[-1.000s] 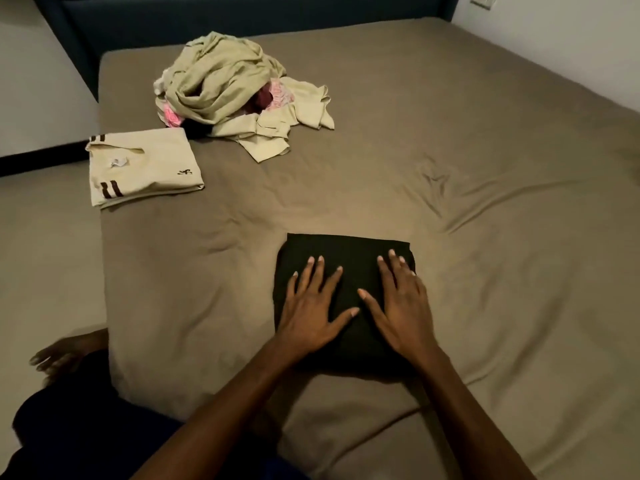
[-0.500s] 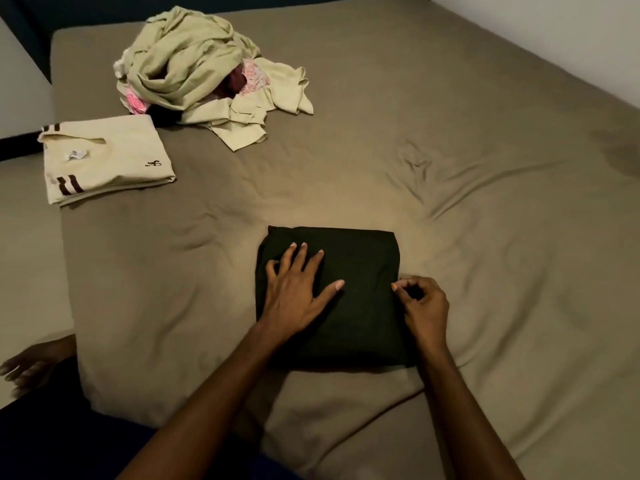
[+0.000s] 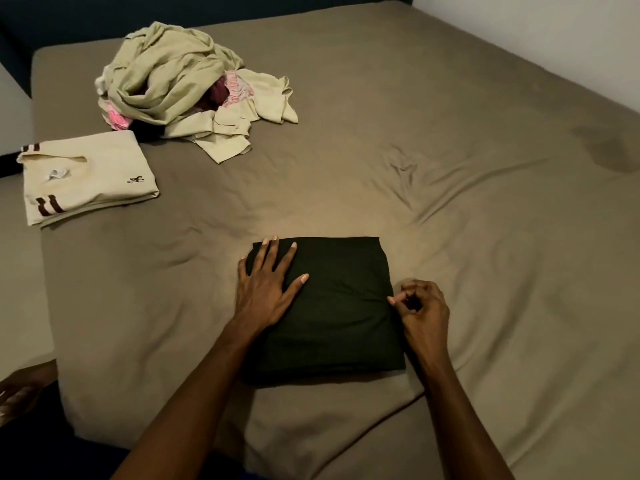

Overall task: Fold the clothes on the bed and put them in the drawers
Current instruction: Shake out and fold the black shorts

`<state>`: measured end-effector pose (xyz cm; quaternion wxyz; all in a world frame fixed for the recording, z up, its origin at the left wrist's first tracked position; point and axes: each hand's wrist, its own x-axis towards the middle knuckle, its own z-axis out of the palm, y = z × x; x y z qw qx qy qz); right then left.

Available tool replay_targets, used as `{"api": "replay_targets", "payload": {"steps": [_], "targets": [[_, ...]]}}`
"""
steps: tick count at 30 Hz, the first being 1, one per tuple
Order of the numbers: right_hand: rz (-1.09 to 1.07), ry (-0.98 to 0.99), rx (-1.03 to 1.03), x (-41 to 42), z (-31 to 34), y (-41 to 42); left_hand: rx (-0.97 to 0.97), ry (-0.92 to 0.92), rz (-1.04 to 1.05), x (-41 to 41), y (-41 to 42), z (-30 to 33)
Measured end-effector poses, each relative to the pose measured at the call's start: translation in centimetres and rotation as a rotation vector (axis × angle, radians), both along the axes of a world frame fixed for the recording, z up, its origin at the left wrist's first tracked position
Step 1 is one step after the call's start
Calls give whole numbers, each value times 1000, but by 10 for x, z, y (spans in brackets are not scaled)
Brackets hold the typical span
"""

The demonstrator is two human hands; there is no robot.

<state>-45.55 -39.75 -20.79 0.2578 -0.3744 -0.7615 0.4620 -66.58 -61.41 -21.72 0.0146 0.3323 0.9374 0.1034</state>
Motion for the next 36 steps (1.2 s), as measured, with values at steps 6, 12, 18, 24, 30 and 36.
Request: {"api": "replay_targets", "payload": {"steps": [6,12,18,24,30,36], "targets": [[-26,-97,-72,-2,4,3,17,10,-4,0,0,-4],[71,-253,459,-22,27,-33,-8,-65,-5,5,1,7],[483,-405,620,-26,-1,-52,-2,-1,-129,67,-6,3],[357,-478,463,-15,-8,-26,134,-60,-20,69,-38,-1],[29,-150,-187,-18,16,-24,744,-300,576,76,-48,14],[192,-37,-738,-33,56,-4,978,-888,750,49,-47,18]]}}
